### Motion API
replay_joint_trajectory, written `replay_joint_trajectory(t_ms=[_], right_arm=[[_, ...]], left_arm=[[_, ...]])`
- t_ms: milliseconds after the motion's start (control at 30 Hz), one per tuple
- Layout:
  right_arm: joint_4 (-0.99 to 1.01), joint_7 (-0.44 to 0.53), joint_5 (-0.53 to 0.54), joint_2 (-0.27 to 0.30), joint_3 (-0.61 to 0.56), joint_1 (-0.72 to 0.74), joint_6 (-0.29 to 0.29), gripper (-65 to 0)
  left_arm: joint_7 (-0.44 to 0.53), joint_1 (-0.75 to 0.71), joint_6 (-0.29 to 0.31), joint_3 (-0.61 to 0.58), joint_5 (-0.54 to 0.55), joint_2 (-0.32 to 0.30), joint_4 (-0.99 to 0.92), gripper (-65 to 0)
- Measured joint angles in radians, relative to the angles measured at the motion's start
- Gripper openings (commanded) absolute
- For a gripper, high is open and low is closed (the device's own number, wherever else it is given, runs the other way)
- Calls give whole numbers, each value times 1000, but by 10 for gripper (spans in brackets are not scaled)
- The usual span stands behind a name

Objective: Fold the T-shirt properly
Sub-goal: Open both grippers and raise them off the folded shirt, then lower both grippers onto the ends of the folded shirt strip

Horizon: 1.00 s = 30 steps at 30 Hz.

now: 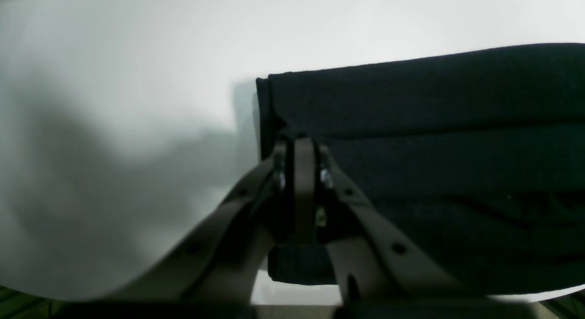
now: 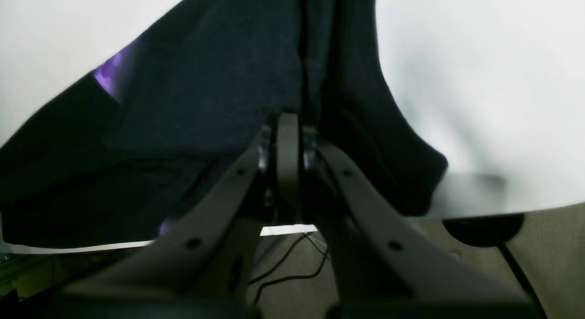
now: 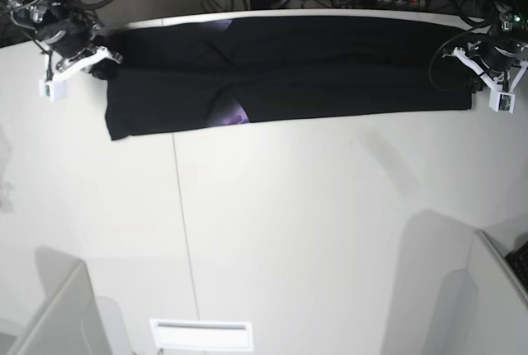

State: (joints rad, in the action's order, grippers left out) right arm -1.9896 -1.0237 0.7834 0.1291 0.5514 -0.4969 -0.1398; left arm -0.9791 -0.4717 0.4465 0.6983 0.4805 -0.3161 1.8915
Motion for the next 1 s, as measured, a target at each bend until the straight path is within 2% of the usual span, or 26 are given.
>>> replay_joint_trajectory(t_ms=[233, 333, 367, 400, 533, 567, 633, 700, 767, 867, 900, 933, 1000], right_arm=[[0, 1, 0, 0, 1, -24, 0, -650], [0, 3, -1, 0, 3, -28, -1, -440], [0, 6, 0, 0, 3, -29, -1, -393], [0, 8, 0, 0, 3, -31, 0, -375], [0, 10, -2, 0, 3, -36, -1, -375], [0, 24, -2, 0, 3, -37, -1, -375], [0, 61, -2, 0, 3, -37, -1, -375], [0, 86, -2, 0, 1, -37, -1, -405], [0, 101, -3, 0, -6, -35, -15, -482], [0, 122, -5, 11, -59, -26, -84, -650], [0, 123, -2, 9, -76, -16, -106, -650], [2, 122, 1, 7, -90, -5, -108, -650], [40, 133, 3, 9, -111, 17, -108, -650]], left_arm=[[-1, 0, 0, 2, 0, 0, 0, -650], [-1, 0, 0, 2, 0, 0, 0, -634], [-1, 0, 0, 2, 0, 0, 0, -568], [-2, 0, 0, 2, 0, 0, 0, -505], [2, 0, 0, 2, 0, 0, 0, -255], [2, 0, 0, 2, 0, 0, 0, -211], [2, 0, 0, 3, 0, 0, 1, -168], [2, 3, 0, 3, 2, 0, 2, -183], [3, 6, 0, 4, 8, 6, 3, -248], [3, 13, 0, 7, 2, 54, 3, -482], [1, 17, 0, 2, -2, 71, 2, -594], [3, 23, 0, 0, -1, 87, -5, -650], [3, 36, 3, -3, 7, 97, -33, -650]])
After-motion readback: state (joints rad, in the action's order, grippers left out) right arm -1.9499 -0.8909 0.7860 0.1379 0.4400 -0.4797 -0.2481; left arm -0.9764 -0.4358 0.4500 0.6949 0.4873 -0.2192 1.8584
